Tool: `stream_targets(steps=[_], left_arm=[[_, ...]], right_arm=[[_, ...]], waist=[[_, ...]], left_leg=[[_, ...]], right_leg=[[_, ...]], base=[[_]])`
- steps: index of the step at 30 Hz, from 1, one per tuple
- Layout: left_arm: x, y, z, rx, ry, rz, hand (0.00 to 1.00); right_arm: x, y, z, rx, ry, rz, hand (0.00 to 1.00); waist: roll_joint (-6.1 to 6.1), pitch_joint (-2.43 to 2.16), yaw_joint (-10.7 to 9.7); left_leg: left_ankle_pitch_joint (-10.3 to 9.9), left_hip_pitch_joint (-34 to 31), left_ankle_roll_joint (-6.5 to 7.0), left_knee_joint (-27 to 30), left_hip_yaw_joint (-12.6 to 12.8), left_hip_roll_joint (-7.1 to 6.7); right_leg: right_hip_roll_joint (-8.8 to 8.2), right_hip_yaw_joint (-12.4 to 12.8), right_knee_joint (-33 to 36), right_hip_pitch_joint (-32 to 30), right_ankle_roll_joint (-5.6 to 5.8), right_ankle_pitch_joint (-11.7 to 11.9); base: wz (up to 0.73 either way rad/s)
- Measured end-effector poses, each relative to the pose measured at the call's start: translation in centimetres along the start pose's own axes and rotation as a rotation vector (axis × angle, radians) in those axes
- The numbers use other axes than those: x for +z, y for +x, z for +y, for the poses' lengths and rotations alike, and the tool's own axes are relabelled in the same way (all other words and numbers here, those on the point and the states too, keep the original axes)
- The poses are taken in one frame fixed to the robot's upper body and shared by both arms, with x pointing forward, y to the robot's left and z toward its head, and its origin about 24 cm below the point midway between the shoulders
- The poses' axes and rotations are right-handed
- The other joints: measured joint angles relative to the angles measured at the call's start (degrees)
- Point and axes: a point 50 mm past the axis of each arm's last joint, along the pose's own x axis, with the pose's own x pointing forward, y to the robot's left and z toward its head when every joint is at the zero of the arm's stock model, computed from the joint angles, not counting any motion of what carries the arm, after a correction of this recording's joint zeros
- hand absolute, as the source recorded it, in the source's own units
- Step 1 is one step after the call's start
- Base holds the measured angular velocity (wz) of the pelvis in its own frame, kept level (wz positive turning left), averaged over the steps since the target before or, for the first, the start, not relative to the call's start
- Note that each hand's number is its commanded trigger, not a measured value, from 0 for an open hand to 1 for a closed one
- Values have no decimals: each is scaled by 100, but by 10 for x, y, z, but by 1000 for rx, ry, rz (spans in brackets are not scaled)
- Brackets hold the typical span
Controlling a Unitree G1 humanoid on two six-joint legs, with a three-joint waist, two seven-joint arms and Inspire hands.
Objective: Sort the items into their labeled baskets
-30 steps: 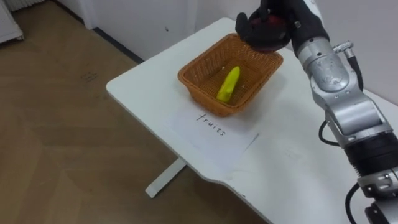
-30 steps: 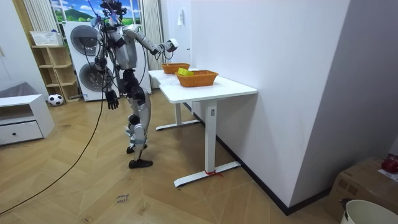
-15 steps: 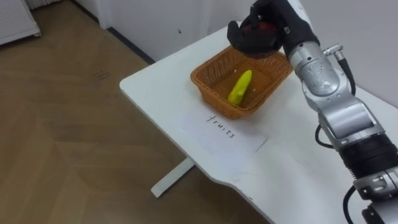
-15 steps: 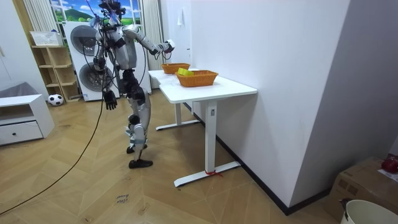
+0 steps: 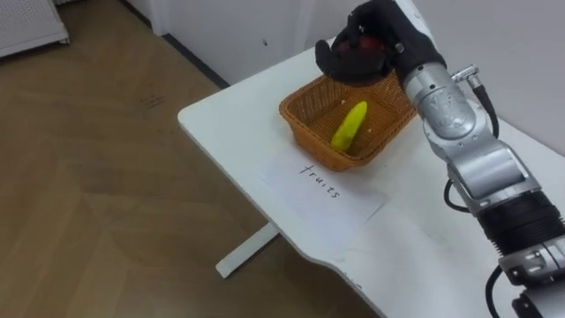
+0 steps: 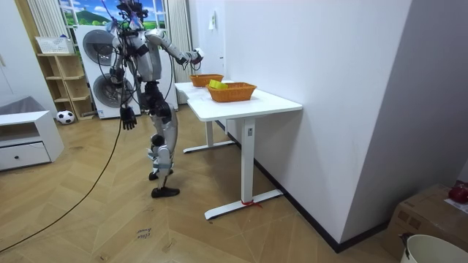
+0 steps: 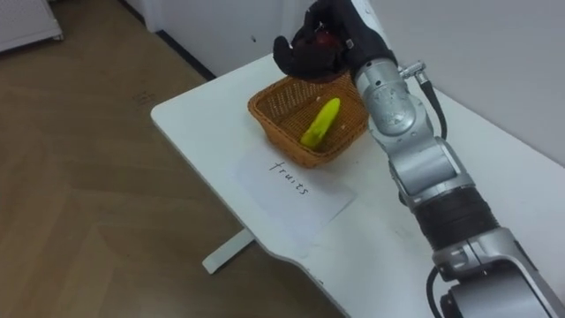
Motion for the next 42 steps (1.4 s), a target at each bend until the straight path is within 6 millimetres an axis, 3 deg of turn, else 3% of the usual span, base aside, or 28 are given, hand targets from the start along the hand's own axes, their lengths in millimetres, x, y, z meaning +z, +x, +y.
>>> stream_targets(steps=[10, 18, 27, 36, 42], left_arm=[[-2, 0, -1, -2, -1, 12, 0], [1, 0, 1, 4, 1, -2, 0], [2, 0, 1, 5, 1, -8, 0], [7, 1, 2, 25, -3, -20, 0], [25, 2, 6, 51, -25, -78, 0]], right_arm=[[-21, -7, 5, 10, 4, 75, 0], [-20, -7, 5, 12, 2, 74, 0], [-20, -7, 5, 12, 1, 74, 0], [-17, -7, 1, -12, 1, 58, 0], [-9, -2, -12, -77, 3, 32, 0]], waist=[[-48, -8, 10], [-84, -28, 10], [-99, 11, 2], [-116, -8, -111], [-65, -38, -249]], left_leg=[[1, 3, 0, -64, 69, 14], [2, 5, 1, -77, 158, 35], [2, 66, 1, -132, 243, 57], [2, 71, 1, -171, 292, 54], [2, 17, 1, -171, 346, 61]], right_leg=[[0, 6, -8, -16, 2, -1], [-1, 16, -19, -106, 1, -1], [0, 16, -32, -111, 1, -1], [8, 58, -113, -113, 1, -1], [9, 244, -106, -218, 1, -1]], base=[[-2], [-7], [-5], [-3], [-4]])
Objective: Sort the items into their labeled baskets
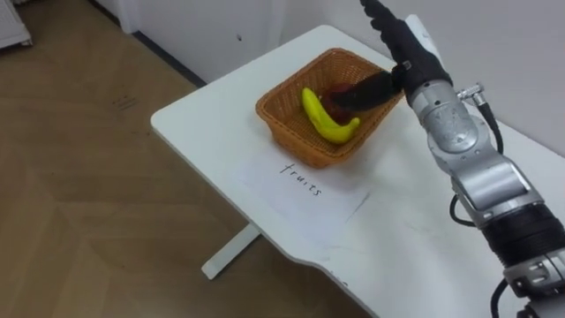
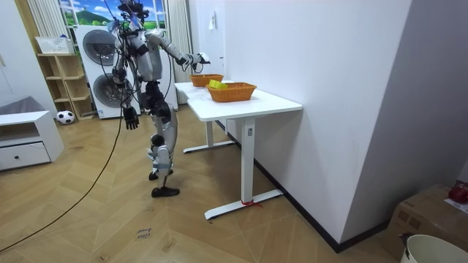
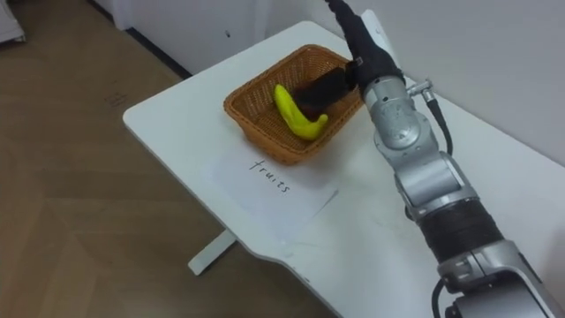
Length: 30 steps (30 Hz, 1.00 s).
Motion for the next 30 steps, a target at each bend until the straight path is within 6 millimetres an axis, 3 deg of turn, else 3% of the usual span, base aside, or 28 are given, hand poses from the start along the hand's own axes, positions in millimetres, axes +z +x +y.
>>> stream_targets(steps=[4, 9, 14, 30], left_arm=[[8, 3, 2, 9, -2, -7, 0], [24, 6, 4, 11, 10, -41, 0], [29, 6, 6, 32, 13, -58, 0], [50, 8, 13, 70, 7, -118, 0]], right_arm=[[11, -1, -8, -27, -6, -48, 0], [24, -2, -34, -110, 0, -105, 0], [36, -7, -55, -157, -35, -162, 0], [37, -18, -114, -363, -55, -162, 0]], waist=[[80, -33, -243], [96, -35, -441], [99, -35, -844], [62, -36, -1820]], left_leg=[[4, -16, 5, -6, 77, 22], [4, 3, 4, -49, 262, 73], [4, 64, 4, -144, 434, 91], [1, 188, 0, -237, 858, 176]], right_leg=[[2, 40, -3, 1, 0, 0], [28, 271, -3, -136, -1, 0], [34, 557, 4, -191, -1, 0], [73, 883, -9, -293, -9, 5]], base=[[-7], [-20], [-19], [-13]])
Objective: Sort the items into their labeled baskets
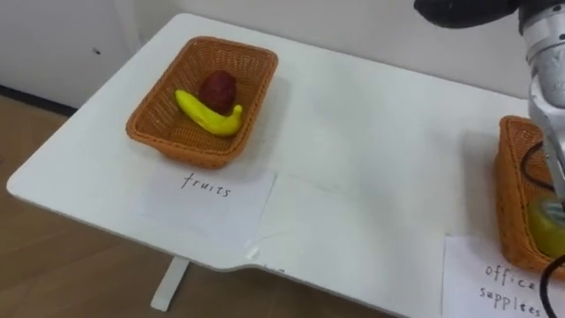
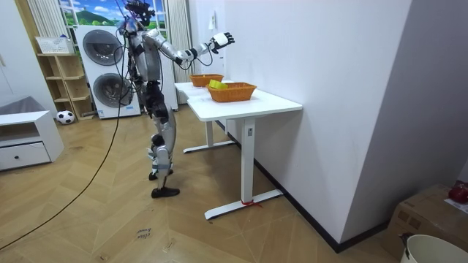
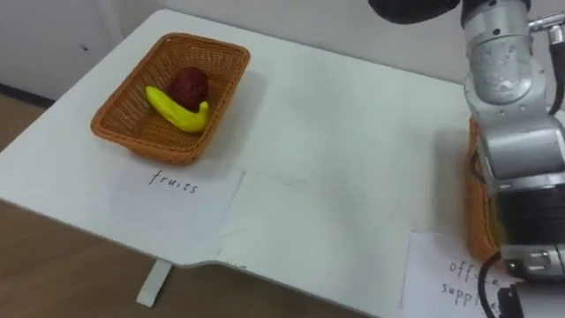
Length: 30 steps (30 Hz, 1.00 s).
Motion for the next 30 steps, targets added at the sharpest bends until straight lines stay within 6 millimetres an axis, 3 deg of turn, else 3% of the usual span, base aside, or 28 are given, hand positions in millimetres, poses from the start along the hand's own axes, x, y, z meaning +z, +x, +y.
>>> stream_targets(steps=[4, 10, 13, 15, 18, 20, 24, 26, 30], left_arm=[[2, 0, 3, 28, 3, -19, 0], [-1, -1, 5, 44, 5, -17, 0], [-10, -3, 5, 61, 10, -5, 0], [-16, -5, 4, 73, 12, 8, 0], [-25, -7, 0, 81, 11, 30, 0], [-30, -9, 0, 97, 14, 41, 0], [-35, -10, 4, 128, -6, 57, 0], [-39, -11, 6, 144, -18, 72, 0], [-44, -12, 5, 157, -17, 88, 0]], right_arm=[[-2, 0, -15, -60, -4, 5, 0], [-19, -10, -48, -227, 50, 63, 0], [-34, -24, -67, -324, 83, 110, 0], [-42, -31, -77, -392, 123, 137, 0], [-52, -43, -96, -526, 227, 180, 0], [-62, -54, -108, -618, 266, 216, 0], [-74, -74, -124, -745, 257, 271, 0], [-87, -97, -139, -856, 257, 319, 0], [-105, -133, -153, -989, 215, 420, 0]], waist=[[-25, 3, -83], [-63, -13, -293], [-15, -30, -369], [37, -20, -473], [155, -46, -692], [194, -40, -792], [164, -22, -935], [56, 0, -992], [-19, 2, -1089]], left_leg=[[-11, 158, -20, -96, 273, 86], [-51, 243, -86, -99, 446, 201], [-103, 292, -143, -90, 547, 296], [-105, 294, -149, -89, 557, 315], [-105, 295, -150, -94, 628, 327], [-106, 342, -151, -103, 697, 337], [-122, 385, -180, -192, 824, 399], [-133, 389, -201, -208, 832, 420], [-141, 386, -213, -209, 878, 421]], right_leg=[[78, 288, 4, -42, -41, 27], [187, 338, -13, -40, -110, 72], [284, 333, -106, 0, -160, 130], [307, 364, -103, -5, -162, 131], [317, 400, -104, -50, -162, 131], [327, 468, -101, -78, -164, 132], [378, 496, -86, -110, -188, 146], [404, 519, -93, -100, -196, 151], [408, 541, -92, -135, -197, 152]], base=[[-34], [-17], [-20], [-10], [-13], [-14], [-22], [-7], [-9]])
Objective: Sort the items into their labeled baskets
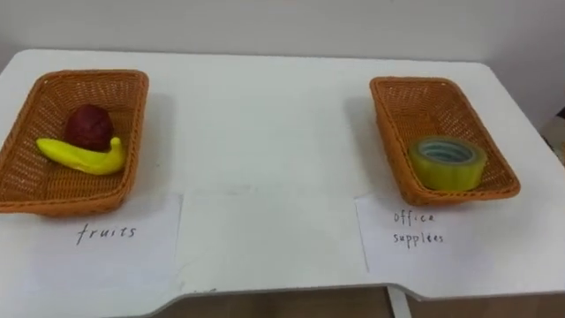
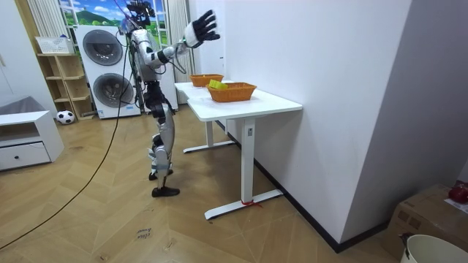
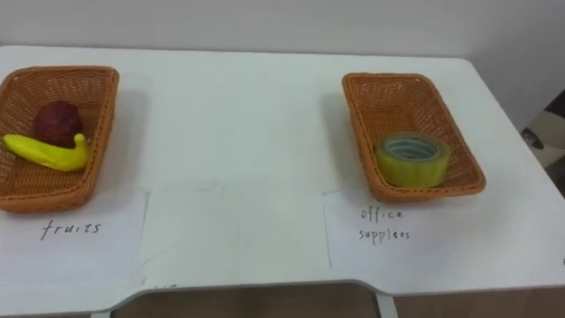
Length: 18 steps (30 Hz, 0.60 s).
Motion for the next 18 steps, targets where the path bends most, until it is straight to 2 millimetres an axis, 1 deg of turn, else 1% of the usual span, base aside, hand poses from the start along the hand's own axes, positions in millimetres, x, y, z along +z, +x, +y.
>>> stream_targets(steps=[1, 2, 3, 5, 6, 7, 8, 9, 10, 11, 13, 15, 16, 17, 18], left_arm=[[-1, 0, 1, 4, -5, 5, 0], [-1, 0, 1, 6, -7, 6, 0], [-1, 0, 1, 6, -7, 6, 0], [2, 1, 2, 8, -8, 0, 0], [3, 1, 2, 9, -10, -2, 0], [6, 2, 3, 12, -12, -10, 0], [8, 2, 4, 18, -13, -19, 0], [9, 2, 4, 19, -14, -21, 0], [8, 2, 4, 19, -17, -19, 0], [9, 2, 4, 20, -20, -17, 0], [9, 1, 5, 29, -25, -14, 0], [9, 1, 4, 27, -35, -11, 0], [9, 1, 3, 27, -35, -10, 0], [8, 1, 4, 31, -37, -10, 0], [8, 1, 5, 36, -38, -10, 0]], right_arm=[[-6, 0, -10, -37, -6, 25, 0], [-11, -1, -17, -67, -22, 40, 0], [-12, -1, -19, -76, -28, 46, 0], [-23, 0, -29, -130, 0, 109, 0], [-25, 1, -31, -146, 8, 126, 0], [-31, 2, -39, -184, 15, 158, 0], [-37, 1, -47, -223, 13, 184, 0], [-39, 1, -50, -241, 14, 194, 0], [-41, 1, -54, -272, 31, 215, 0], [-46, 0, -62, -308, 34, 238, 0], [-56, -3, -76, -361, 34, 286, 0], [-63, -7, -85, -408, 64, 332, 0], [-70, -10, -91, -445, 78, 365, 0], [-78, -13, -97, -468, 70, 397, 0], [-82, -16, -99, -478, 62, 411, 0]], waist=[[-24, -8, 0], [-37, -4, -10], [-41, -3, -21], [-71, -13, -127], [-71, -13, -141], [-73, -15, -152], [-69, -24, -152], [-53, -34, -151], [-19, -30, -163], [-1, -37, -162], [7, -40, -175], [30, -29, -203], [50, -27, -231], [56, -28, -280], [55, -26, -297]], left_leg=[[-2, -8, -2, -9, 57, 5], [-2, -8, -3, -11, 102, 8], [-3, -7, -3, -12, 109, 7], [-4, -3, -2, -16, 114, 5], [-4, -2, -2, -16, 117, 6], [-5, -5, -3, -18, 124, 9], [-5, -9, -3, -30, 140, 16], [-5, -9, -4, -49, 161, 20], [-5, -14, -5, -63, 209, 36], [-16, -5, -22, -63, 231, 51], [-18, -3, -27, -63, 237, 66], [-19, 0, -28, -64, 254, 70], [-19, 11, -29, -63, 288, 69], [-21, 12, -31, -63, 293, 67], [-21, 11, -32, -64, 293, 66]], right_leg=[[0, 11, 6, -49, -4, 3], [1, 24, 6, -71, -16, 10], [1, 34, 7, -73, -17, 11], [1, 51, 5, -76, -21, 13], [3, 58, 1, -78, -24, 16], [6, 62, 0, -90, -30, 19], [12, 68, 4, -136, -36, 23], [16, 69, 4, -154, -42, 27], [27, 69, 0, -160, -56, 38], [45, 78, -1, -160, -62, 42], [64, 81, 0, -160, -62, 42], [70, 100, -1, -163, -63, 41], [74, 156, -4, -164, -63, 41], [77, 216, -6, -165, -63, 41], [78, 223, -7, -165, -62, 41]], base=[[-21], [-21], [-10], [0], [0], [-5], [-8], [-15], [-17], [-14], [-3], [-5], [-7], [-5], [0]])
